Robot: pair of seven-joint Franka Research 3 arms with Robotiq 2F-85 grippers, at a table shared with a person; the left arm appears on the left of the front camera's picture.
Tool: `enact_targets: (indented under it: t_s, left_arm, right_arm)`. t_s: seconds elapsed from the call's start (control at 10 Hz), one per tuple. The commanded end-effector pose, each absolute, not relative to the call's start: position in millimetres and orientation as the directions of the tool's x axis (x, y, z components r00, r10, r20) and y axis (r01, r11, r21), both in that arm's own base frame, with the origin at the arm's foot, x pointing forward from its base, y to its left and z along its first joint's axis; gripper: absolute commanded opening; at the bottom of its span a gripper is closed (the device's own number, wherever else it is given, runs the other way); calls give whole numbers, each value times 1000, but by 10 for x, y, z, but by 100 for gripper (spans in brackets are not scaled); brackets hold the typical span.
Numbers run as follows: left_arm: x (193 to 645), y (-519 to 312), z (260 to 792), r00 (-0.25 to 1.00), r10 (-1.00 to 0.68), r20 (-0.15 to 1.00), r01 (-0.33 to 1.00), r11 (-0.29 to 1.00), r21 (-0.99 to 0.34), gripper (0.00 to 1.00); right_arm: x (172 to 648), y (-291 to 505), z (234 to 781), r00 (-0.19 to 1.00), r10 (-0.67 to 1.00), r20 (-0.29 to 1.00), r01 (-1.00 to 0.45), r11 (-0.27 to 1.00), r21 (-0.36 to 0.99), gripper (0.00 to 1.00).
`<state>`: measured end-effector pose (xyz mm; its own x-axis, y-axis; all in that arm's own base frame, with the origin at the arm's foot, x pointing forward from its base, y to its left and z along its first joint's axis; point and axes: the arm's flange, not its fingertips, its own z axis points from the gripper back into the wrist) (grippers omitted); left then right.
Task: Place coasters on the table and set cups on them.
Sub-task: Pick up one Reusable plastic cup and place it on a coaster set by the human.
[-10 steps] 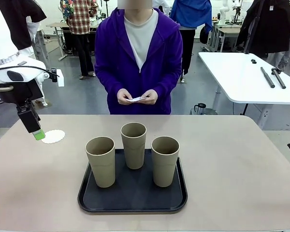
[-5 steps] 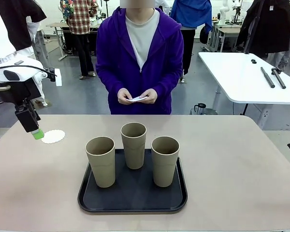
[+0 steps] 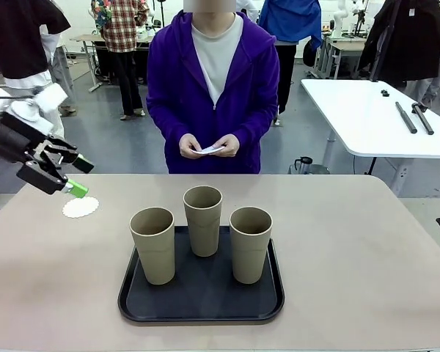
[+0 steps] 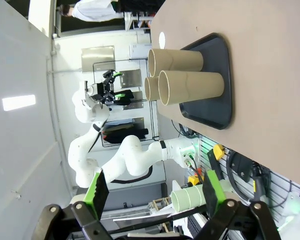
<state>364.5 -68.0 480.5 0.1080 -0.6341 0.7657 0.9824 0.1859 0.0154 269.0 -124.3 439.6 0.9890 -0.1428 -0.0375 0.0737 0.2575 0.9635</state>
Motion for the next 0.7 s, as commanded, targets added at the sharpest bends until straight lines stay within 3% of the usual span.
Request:
enact_targets:
  t_s: [0.0, 0.3, 0.6]
  left_arm:
    - [3805, -633, 4442, 69, -361, 930, 998, 28, -63, 100]
    - [3931, -624, 4028, 119, -235, 965, 992, -10, -125, 100]
    - [3929, -609, 3744, 141, -264, 954, 990, 40, -135, 100]
  right_arm:
    - [2690, -1241, 4403, 989, -145, -39, 75, 252, 965, 100]
    - [2690, -1241, 4403, 989, -145, -39, 75, 252, 965, 100]
    - [2690, -1241, 4403, 989, -145, -39, 75, 252, 965, 100]
